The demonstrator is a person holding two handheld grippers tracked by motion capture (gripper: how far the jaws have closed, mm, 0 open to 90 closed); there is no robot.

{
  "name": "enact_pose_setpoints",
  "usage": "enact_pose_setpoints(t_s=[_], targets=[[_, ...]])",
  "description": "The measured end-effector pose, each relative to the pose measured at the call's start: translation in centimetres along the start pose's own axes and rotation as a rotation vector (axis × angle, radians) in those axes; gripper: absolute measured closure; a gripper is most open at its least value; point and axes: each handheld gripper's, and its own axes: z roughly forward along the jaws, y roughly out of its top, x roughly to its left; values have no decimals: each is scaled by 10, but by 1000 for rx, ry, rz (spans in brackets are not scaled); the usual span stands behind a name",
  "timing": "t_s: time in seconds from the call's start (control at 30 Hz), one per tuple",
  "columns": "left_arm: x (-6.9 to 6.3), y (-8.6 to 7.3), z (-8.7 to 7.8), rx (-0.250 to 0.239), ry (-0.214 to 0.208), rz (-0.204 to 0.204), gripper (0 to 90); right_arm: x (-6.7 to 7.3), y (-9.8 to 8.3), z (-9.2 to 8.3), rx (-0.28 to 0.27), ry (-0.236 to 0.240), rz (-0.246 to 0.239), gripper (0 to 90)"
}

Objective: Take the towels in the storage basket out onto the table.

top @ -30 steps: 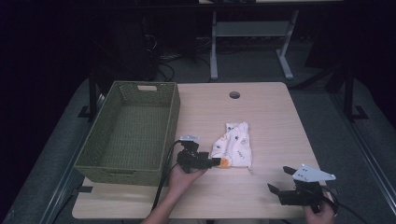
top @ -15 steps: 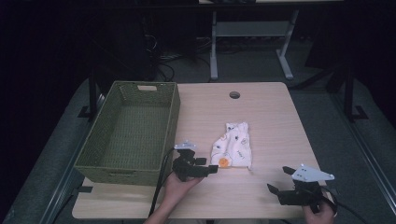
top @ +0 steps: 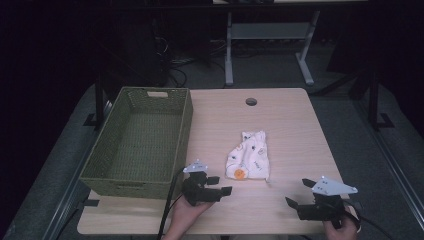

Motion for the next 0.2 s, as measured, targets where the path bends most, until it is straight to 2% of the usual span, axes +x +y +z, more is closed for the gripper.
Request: enact_pose_setpoints(t_s=[0.1, 0.2], targets=[[-2, -2, -2, 12, 22, 33, 291, 1, 1, 0, -3, 2, -10, 140], [-2, -6, -3, 17, 16, 31, 290, 2, 2, 0, -6, 5, -18, 140]])
